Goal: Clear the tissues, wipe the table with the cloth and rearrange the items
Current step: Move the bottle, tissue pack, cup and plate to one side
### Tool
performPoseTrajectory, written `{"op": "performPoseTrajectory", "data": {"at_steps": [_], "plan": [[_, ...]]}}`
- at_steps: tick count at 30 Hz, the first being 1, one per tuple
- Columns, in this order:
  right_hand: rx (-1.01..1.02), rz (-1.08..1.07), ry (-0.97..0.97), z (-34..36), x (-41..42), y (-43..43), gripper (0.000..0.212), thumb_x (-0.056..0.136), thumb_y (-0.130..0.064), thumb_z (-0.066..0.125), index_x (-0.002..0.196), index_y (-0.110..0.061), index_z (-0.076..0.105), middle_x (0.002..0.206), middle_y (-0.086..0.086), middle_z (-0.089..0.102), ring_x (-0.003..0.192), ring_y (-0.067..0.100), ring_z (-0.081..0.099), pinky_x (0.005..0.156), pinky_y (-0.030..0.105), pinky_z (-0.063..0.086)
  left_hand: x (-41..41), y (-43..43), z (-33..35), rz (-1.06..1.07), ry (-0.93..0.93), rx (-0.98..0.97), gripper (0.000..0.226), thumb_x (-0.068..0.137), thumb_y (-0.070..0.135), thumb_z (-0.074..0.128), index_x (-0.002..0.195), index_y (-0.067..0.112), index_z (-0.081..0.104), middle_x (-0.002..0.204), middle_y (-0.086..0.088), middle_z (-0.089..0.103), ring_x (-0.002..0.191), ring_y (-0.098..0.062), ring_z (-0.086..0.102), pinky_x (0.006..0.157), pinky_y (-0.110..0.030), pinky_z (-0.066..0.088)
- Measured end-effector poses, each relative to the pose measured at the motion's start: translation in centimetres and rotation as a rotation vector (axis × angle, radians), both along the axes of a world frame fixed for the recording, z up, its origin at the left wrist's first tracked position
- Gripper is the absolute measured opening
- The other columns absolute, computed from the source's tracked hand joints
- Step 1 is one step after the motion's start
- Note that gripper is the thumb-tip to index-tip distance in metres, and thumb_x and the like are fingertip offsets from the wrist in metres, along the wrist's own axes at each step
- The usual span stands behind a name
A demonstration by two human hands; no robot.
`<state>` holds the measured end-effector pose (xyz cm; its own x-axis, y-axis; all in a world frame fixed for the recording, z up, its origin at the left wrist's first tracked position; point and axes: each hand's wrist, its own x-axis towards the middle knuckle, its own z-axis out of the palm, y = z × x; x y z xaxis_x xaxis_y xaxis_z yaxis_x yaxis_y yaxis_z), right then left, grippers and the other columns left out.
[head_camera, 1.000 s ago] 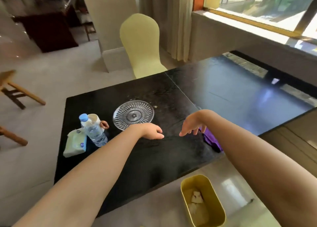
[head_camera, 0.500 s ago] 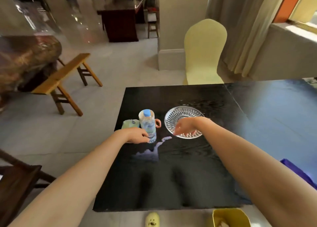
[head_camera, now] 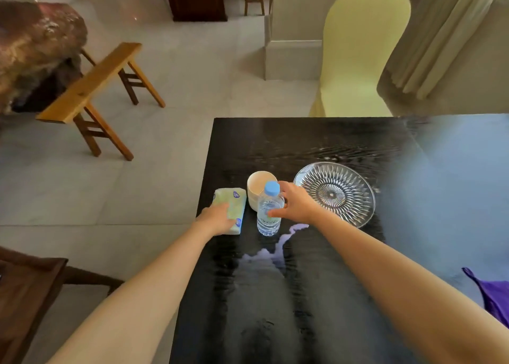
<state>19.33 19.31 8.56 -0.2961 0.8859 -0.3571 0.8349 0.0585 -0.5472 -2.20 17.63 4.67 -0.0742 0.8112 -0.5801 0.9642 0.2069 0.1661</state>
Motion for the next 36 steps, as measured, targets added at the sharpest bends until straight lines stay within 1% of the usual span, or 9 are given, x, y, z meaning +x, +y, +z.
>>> {"op": "performPoseTrajectory", "data": {"at_steps": [2,5,12,15,17,22,25,32,36], "plan": [[0.023,-0.004,0.011,-1.5,-0.5,0.0,0.08,0.064,-0.055,0.07,0.13,-0.016,0.045,0.124,0.006,0.055,0.113,0.029,0.053,0.094,0.045,0.046,-0.1,0.0,-1.8,0.057,-0.026,0.01,0.064,0.09,0.041,0.05,0.146,0.023,0.023,0.15,-0.01,0.03,0.131,-0.035,0.035,0.104,-0.043,0.038],[0.036,-0.035,0.079,-1.5,-1.0,-0.5,0.068,0.073,-0.04,0.073,0.129,-0.012,0.045,0.125,0.005,0.054,0.112,0.024,0.052,0.093,0.043,0.046,0.2,0.1,-4.0,0.135,-0.074,0.047,0.068,0.089,0.04,0.054,0.146,0.022,0.021,0.15,-0.008,0.026,0.133,-0.035,0.03,0.103,-0.047,0.038],[0.051,-0.099,0.153,-1.5,-0.2,-0.2,0.061,0.076,-0.033,0.073,0.127,-0.014,0.047,0.12,0.002,0.057,0.105,0.016,0.053,0.082,0.026,0.04,1.1,1.1,-6.2,0.246,-0.062,0.16,0.052,0.09,0.024,0.057,0.139,0.02,0.038,0.143,-0.008,0.033,0.129,-0.032,0.033,0.098,-0.051,0.04],[0.055,-0.142,0.16,-0.5,0.4,0.1,0.06,0.073,-0.036,0.075,0.122,-0.014,0.05,0.114,0.001,0.06,0.103,0.017,0.056,0.082,0.027,0.043,0.8,1.7,-6.4,0.317,-0.043,0.23,0.017,0.093,0.017,0.048,0.107,0.016,0.057,0.125,-0.011,0.051,0.114,-0.032,0.046,0.089,-0.046,0.047],[0.056,-0.156,0.161,0.4,0.8,0.6,0.059,0.073,-0.037,0.075,0.121,-0.014,0.051,0.114,0.001,0.061,0.103,0.016,0.057,0.083,0.027,0.044,0.4,2.1,-6.4,0.357,-0.05,0.283,0.017,0.093,0.013,0.041,0.081,0.012,0.054,0.107,-0.015,0.06,0.102,-0.033,0.053,0.078,-0.041,0.048],[0.07,-0.215,0.224,3.2,1.9,1.6,0.06,0.075,-0.036,0.075,0.124,-0.013,0.05,0.115,-0.001,0.059,0.102,0.014,0.055,0.083,0.028,0.044,-0.7,2.7,-5.4,0.456,-0.136,0.327,0.02,0.091,0.011,0.045,0.098,-0.001,0.059,0.103,-0.02,0.063,0.097,-0.037,0.059,0.071,-0.04,0.045],[0.082,-0.243,0.247,4.6,2.5,2.4,0.062,0.075,-0.037,0.075,0.125,-0.012,0.048,0.118,0.002,0.059,0.104,0.017,0.056,0.089,0.035,0.049,-1.3,2.7,-3.8,0.498,-0.195,0.381,0.014,0.089,0.011,0.05,0.094,0.002,0.059,0.102,-0.018,0.064,0.094,-0.036,0.058,0.067,-0.035,0.04],[0.14,-0.247,0.241,7.4,3.8,4.8,0.059,0.072,-0.037,0.076,0.119,-0.013,0.051,0.114,0.005,0.062,0.102,0.02,0.061,0.088,0.035,0.052,-1.3,4.3,2.9,0.539,-0.252,0.561,0.017,0.087,0.013,0.053,0.098,0.005,0.063,0.105,-0.014,0.065,0.096,-0.033,0.058,0.068,-0.031,0.038],[0.178,-0.224,0.23,9.3,5.2,5.9,0.058,0.072,-0.038,0.076,0.118,-0.012,0.052,0.111,0.005,0.062,0.1,0.021,0.061,0.087,0.035,0.052,1.1,5.3,7.2,0.502,-0.282,0.646,0.009,0.087,0.014,0.054,0.089,0.009,0.061,0.099,-0.009,0.065,0.082,-0.023,0.053,0.064,-0.03,0.038]]}}
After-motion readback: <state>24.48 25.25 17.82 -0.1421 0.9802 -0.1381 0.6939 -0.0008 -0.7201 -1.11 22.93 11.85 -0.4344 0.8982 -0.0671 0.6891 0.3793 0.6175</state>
